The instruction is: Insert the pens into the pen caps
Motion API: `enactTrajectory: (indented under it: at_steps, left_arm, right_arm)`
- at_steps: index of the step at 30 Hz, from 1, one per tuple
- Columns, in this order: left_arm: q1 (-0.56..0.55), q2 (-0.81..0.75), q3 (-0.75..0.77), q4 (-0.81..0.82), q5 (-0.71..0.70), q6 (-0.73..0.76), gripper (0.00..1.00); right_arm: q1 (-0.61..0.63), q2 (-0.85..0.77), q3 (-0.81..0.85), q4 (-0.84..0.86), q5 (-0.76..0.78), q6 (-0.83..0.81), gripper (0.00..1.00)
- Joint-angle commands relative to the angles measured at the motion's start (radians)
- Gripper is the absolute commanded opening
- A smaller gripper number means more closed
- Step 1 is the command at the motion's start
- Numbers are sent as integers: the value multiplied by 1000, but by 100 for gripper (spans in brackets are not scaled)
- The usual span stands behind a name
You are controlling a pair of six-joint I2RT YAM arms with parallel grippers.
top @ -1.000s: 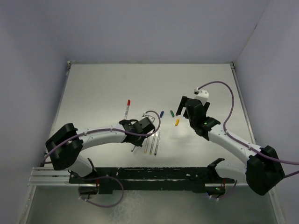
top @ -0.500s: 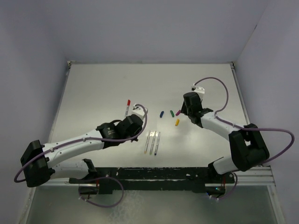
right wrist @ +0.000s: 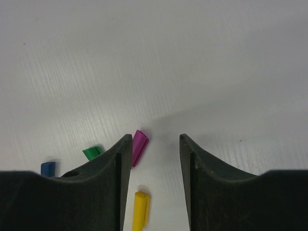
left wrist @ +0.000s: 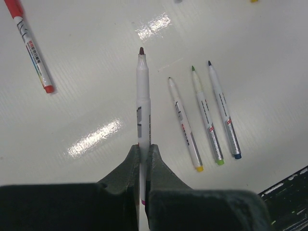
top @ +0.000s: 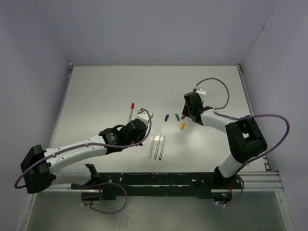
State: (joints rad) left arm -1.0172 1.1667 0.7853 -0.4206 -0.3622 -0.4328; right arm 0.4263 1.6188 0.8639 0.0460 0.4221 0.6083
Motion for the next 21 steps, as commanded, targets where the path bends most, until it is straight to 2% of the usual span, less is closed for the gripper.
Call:
enactTrajectory:
  at_steps: [1, 3, 5, 12, 21]
  left_arm:
    - [-3, -18, -7, 49, 7, 17, 0]
    - [-4, -13, -9, 48, 8, 17, 0]
    - [-4, -7, -9, 50, 7, 18, 0]
    - [-4, 7, -10, 56, 8, 29, 0]
    - [-4, 2, -12, 49, 2, 30, 0]
  right_arm:
    - [2, 28, 58, -11, -7, 33, 49]
    - [2, 43, 65, -17, -17, 35, 58]
    - [6, 56, 67, -17, -28, 38, 60]
    - [36, 110, 88, -39, 8, 53, 52]
    - [68, 152, 95, -76, 32, 74, 51]
